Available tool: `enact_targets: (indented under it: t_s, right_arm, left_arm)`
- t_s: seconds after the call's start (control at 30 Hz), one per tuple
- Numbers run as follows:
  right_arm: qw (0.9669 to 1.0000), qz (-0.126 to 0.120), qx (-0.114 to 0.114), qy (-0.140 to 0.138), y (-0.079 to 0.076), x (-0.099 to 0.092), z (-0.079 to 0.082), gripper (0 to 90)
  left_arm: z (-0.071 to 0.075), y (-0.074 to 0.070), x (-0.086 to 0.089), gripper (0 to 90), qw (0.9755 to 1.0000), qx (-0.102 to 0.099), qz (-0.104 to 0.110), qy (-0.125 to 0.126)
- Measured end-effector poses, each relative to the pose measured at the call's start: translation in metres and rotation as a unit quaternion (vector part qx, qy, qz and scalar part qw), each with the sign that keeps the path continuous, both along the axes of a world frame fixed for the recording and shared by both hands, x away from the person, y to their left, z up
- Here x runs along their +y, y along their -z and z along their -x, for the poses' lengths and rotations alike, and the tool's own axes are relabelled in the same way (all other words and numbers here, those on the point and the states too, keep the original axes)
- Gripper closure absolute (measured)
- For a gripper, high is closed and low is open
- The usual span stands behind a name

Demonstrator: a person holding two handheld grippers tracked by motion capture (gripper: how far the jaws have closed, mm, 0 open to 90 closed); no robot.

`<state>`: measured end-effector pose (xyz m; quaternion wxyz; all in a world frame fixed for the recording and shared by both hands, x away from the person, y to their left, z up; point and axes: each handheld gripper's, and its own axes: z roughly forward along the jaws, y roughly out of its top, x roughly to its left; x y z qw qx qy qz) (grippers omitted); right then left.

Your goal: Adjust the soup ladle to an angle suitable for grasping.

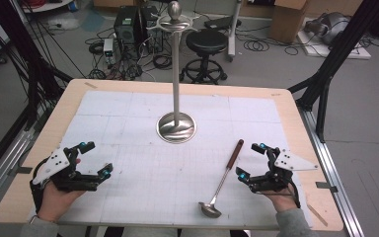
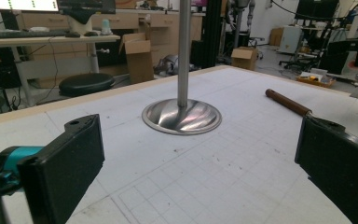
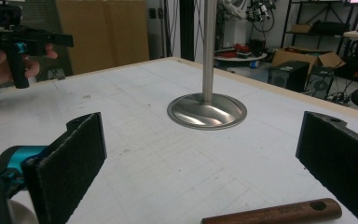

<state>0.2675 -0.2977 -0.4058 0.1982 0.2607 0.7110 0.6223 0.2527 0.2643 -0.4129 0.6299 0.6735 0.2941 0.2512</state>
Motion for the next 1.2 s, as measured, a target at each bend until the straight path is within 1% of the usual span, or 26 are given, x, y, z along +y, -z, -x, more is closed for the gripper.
enact_targets:
  t_s: [0.13,0.27,0.3,0.33,0.37,0.4,0.47,0.5,0.53,0.57,0.6,0.63,0.67,0.7,0.73,0.77,0.8,0.87,0.9,0.93,0.97,1.07,1.1,1.13,1.17,1.2]
  right_arm:
    - [1.0000,-0.001,0.006,0.005,0.001,0.000,-0.002,0.5]
    - [0.9999,0.005,0.012,0.009,0.002,0.000,-0.003,0.5]
    - [0.9997,0.008,0.017,0.012,0.003,0.000,-0.004,1.8]
    - [0.9996,0.010,0.023,0.011,0.003,-0.001,-0.004,6.7]
    - [0.9996,0.010,0.023,0.011,0.003,-0.001,-0.004,6.7]
    - [0.9996,0.012,0.026,0.004,0.003,-0.002,-0.005,18.1]
    - [0.9996,0.014,0.024,0.005,0.003,-0.002,-0.005,19.5]
    - [0.9995,0.016,0.027,0.003,0.003,-0.002,-0.005,30.1]
    - [0.9995,0.019,0.024,0.004,0.002,-0.002,-0.005,35.5]
    - [0.9995,0.025,0.017,0.008,0.001,-0.002,-0.005,40.3]
    - [0.9995,0.022,0.019,0.010,0.000,-0.002,-0.005,44.5]
    - [0.9995,0.022,0.019,0.010,0.000,-0.002,-0.005,44.5]
    - [0.9995,0.021,0.021,0.010,0.000,-0.003,-0.005,49.1]
    - [0.9993,0.023,0.026,0.013,-0.001,-0.004,-0.006,59.5]
    - [0.9993,0.023,0.026,0.013,-0.001,-0.004,-0.006,59.5]
    - [0.9987,0.027,0.040,0.012,0.000,-0.005,-0.009,71.0]
    - [0.9984,0.028,0.048,0.007,0.001,-0.006,-0.010,75.9]
    - [0.9981,0.029,0.054,0.005,0.002,-0.006,-0.011,86.3]
    - [0.9981,0.029,0.054,0.005,0.002,-0.006,-0.011,86.3]
    - [0.9982,0.028,0.053,0.002,0.001,-0.005,-0.010,89.4]
    - [0.9986,0.023,0.046,-0.007,0.000,-0.003,-0.009,89.5]
    - [0.9985,0.029,0.044,-0.013,0.001,-0.002,-0.011,89.6]
    - [0.9975,0.040,0.056,-0.016,0.004,-0.001,-0.013,89.6]
    - [0.9975,0.040,0.056,-0.016,0.004,-0.001,-0.013,89.6]
    - [0.9958,0.057,0.069,-0.017,0.008,-0.001,-0.016,89.5]
    - [0.9958,0.057,0.069,-0.017,0.008,-0.001,-0.016,89.5]
  left_arm:
    - [0.000,0.001,0.000,1.7,1.0000,0.003,-0.004,-0.001]
    - [-0.001,0.001,0.000,1.7,0.9999,0.009,-0.004,-0.003]
    - [-0.001,0.002,0.000,1.7,0.9999,0.010,-0.003,-0.003]
    - [-0.001,0.002,0.000,1.7,0.9999,0.012,-0.006,-0.003]
    - [-0.001,0.002,0.000,1.7,0.9999,0.012,-0.006,-0.003]
    - [-0.001,0.002,-0.001,1.7,0.9999,0.013,-0.006,-0.002]
    - [-0.001,0.002,-0.001,1.7,0.9999,0.013,-0.009,-0.002]
    - [-0.001,0.003,-0.002,1.7,0.9998,0.016,-0.009,-0.001]
    - [-0.001,0.003,-0.002,1.7,0.9998,0.016,-0.009,-0.001]
    - [-0.001,0.003,-0.002,1.7,0.9998,0.018,-0.010,0.000]
    - [-0.002,0.003,-0.002,1.7,0.9997,0.019,-0.012,0.003]
    - [-0.002,0.003,-0.002,1.7,0.9997,0.019,-0.012,0.003]
    - [-0.002,0.003,-0.002,1.7,0.9997,0.021,-0.010,0.005]
    - [-0.002,0.003,-0.002,1.7,0.9997,0.024,-0.010,0.005]
    - [-0.002,0.003,-0.002,1.7,0.9997,0.024,-0.010,0.005]
    - [-0.002,0.003,-0.002,1.7,0.9996,0.025,-0.009,0.004]
    - [-0.002,0.003,-0.002,1.7,0.9996,0.025,-0.009,0.004]
    - [-0.002,0.003,-0.001,1.7,0.9997,0.023,-0.011,0.004]
    - [-0.002,0.003,-0.001,1.7,0.9997,0.023,-0.011,0.004]
    - [-0.002,0.003,-0.001,1.7,0.9997,0.024,-0.010,0.004]
    - [-0.002,0.003,-0.001,1.7,0.9996,0.025,-0.011,0.005]
    - [-0.001,0.004,-0.002,1.7,0.9995,0.029,-0.015,0.004]
    - [-0.001,0.004,-0.002,1.7,0.9995,0.029,-0.015,0.004]
    - [-0.001,0.004,-0.002,1.7,0.9995,0.028,-0.015,0.004]
    - [0.000,0.004,-0.002,1.7,0.9995,0.027,-0.016,0.002]
    - [0.000,0.004,-0.002,1.7,0.9995,0.027,-0.016,0.002]
